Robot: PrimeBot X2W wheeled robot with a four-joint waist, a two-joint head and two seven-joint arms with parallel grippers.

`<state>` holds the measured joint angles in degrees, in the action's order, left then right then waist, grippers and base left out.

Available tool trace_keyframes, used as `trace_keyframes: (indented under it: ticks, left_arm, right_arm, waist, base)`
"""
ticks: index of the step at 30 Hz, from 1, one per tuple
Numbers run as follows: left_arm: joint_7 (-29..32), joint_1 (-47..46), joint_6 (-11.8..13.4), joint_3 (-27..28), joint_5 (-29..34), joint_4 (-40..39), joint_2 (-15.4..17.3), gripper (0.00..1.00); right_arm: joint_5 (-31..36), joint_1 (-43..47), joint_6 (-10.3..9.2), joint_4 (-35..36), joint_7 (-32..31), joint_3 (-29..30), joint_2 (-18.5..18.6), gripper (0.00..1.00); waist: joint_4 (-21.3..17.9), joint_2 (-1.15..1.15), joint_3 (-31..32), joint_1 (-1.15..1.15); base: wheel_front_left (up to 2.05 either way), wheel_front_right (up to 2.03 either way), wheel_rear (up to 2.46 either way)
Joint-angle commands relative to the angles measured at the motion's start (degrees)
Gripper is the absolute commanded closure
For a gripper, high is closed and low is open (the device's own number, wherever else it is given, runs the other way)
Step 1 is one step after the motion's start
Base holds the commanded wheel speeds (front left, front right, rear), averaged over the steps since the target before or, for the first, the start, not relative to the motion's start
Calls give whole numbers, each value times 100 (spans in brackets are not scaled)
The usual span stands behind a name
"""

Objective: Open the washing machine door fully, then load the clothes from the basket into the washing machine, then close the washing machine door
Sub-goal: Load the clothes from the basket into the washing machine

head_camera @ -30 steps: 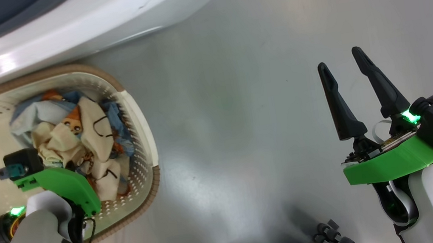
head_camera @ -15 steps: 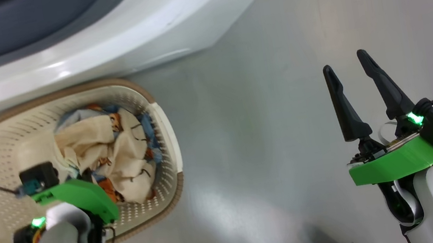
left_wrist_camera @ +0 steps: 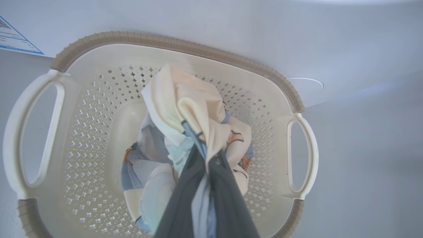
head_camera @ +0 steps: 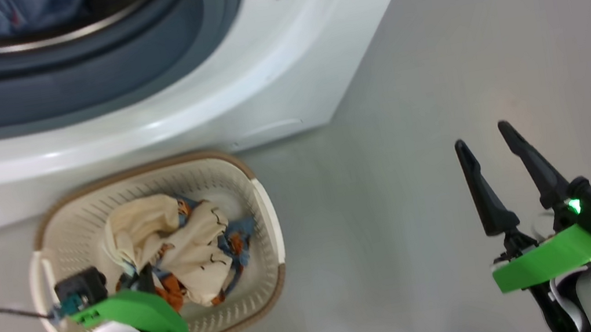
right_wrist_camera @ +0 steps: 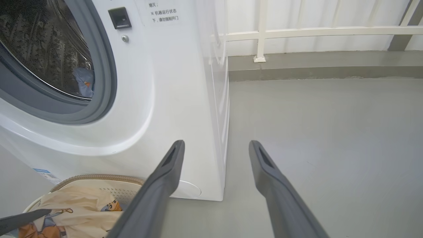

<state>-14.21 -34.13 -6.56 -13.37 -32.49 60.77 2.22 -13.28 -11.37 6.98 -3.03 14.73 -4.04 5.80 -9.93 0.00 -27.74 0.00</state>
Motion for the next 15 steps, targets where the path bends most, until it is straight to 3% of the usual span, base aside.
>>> trace_keyframes:
  ticks: [1,15]
  left_arm:
    - [-77,337,39,173,71,-274,90,100]
    - [-78,1667,416,180,309,-1974,68,100]
  right_arm:
    - [30,202,51,89,27,-101,73,0]
    - [9,712,51,11,27,-104,163,0]
  waist:
    - [221,0,552,0]
    - [494,0,1419,0]
  base:
    - [0,0,0]
    - [0,0,0]
